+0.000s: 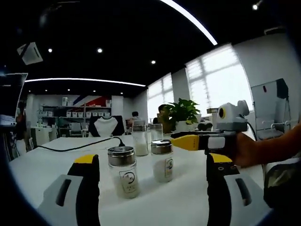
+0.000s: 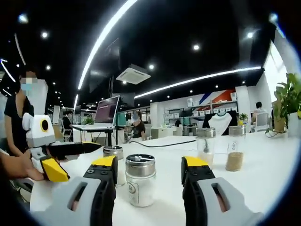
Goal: Rotate the seasoning bottle until the label or dispensing opening points toward the visible target arrow and the bottle remains upright within the marked orientation range
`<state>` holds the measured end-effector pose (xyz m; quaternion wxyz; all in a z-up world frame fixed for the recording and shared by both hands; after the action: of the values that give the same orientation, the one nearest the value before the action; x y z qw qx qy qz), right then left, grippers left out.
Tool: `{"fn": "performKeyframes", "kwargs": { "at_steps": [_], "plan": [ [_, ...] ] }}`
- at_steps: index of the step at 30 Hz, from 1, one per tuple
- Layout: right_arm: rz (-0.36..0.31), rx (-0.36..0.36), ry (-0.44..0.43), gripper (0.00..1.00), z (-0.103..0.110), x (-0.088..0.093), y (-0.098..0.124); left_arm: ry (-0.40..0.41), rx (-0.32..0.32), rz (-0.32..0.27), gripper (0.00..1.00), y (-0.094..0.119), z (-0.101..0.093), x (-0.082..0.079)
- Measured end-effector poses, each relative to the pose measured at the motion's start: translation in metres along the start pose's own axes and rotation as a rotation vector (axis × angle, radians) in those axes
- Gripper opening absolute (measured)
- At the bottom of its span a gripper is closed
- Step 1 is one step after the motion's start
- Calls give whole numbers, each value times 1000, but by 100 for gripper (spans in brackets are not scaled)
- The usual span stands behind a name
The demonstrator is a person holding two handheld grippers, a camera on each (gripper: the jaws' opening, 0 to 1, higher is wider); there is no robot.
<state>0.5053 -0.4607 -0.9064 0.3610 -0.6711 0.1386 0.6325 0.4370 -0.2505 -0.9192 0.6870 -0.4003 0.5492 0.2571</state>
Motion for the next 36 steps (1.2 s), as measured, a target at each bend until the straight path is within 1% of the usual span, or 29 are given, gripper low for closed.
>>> {"fn": "performKeyframes", "kwargs": {
  "at_steps": [1,2,3,4,5,6,7,8,9,12,13,15,18,20,23,24,25,26,28,29,30,34,36],
  "plan": [
    [11,13,15,56,-3,1,0,-11,1,4,100,-1,-1,0],
    [42,49,73,56,-9,1,2,-45,4,4,100,-2,-3,0],
    [32,56,99,57,-12,0,2,-59,10,-4,100,-3,-5,-1],
    [23,51,99,57,-14,-2,2,-61,15,-14,100,-2,-6,-2],
    [26,51,103,57,-17,-4,3,-60,21,-27,100,-2,-8,-4],
    [29,54,114,57,-19,-5,3,-57,40,-60,100,-3,-10,-6],
    [33,57,129,57,-22,-6,3,-52,50,-78,100,-2,-11,-8],
    [37,65,143,57,-25,-7,2,-51,43,-71,100,-2,-10,-7],
    [45,89,150,57,-31,-8,0,-52,38,-67,100,-2,-9,-6],
    [42,114,153,57,-41,-10,-4,-44,14,-38,100,-3,-6,-3],
    [51,118,157,57,-47,-11,-8,-46,8,-27,100,-3,-5,-2],
    [82,118,202,57,-56,-17,-14,-60,9,-17,100,-3,-6,-2],
    [91,106,220,56,-65,-31,-24,-83,14,-6,100,-3,-8,-1],
    [142,74,274,57,-69,-40,-30,-94,20,12,100,-4,-8,1],
    [192,-3,295,56,-72,-48,-40,-103,20,26,100,-4,-8,2],
    [224,-14,345,56,-79,-51,-46,-108,20,28,100,-4,-8,2],
    [254,-25,386,56,-82,-55,-50,-112,22,32,100,-4,-8,2],
    [265,-36,383,56,-84,-57,-52,-113,22,34,100,-5,-8,2],
    [284,-40,323,56,-89,-60,-57,-119,24,39,100,-5,-9,3],
    [291,-30,294,56,-91,-60,-59,-122,24,43,100,-5,-9,3],
    [292,-20,301,56,-95,-60,-63,-123,25,49,100,-5,-9,3],
    [303,-3,314,56,-99,-55,-71,-129,30,55,100,-5,-10,3],
    [294,13,267,56,-102,-49,-78,-133,31,59,100,-5,-10,4]
  ]
}}
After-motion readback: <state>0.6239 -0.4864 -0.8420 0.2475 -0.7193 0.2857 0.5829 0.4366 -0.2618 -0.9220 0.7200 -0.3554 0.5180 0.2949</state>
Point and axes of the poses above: the point that each gripper's makers call its tool centre point, and the gripper's own axes: y roughly backward along the fingers, z roughly to its left, x roughly out of its underside, the point moved 10 cm from there along y, roughly backward along the fingers, and after that the axes turned 10 degrees about -z, right-handed, at the moved point
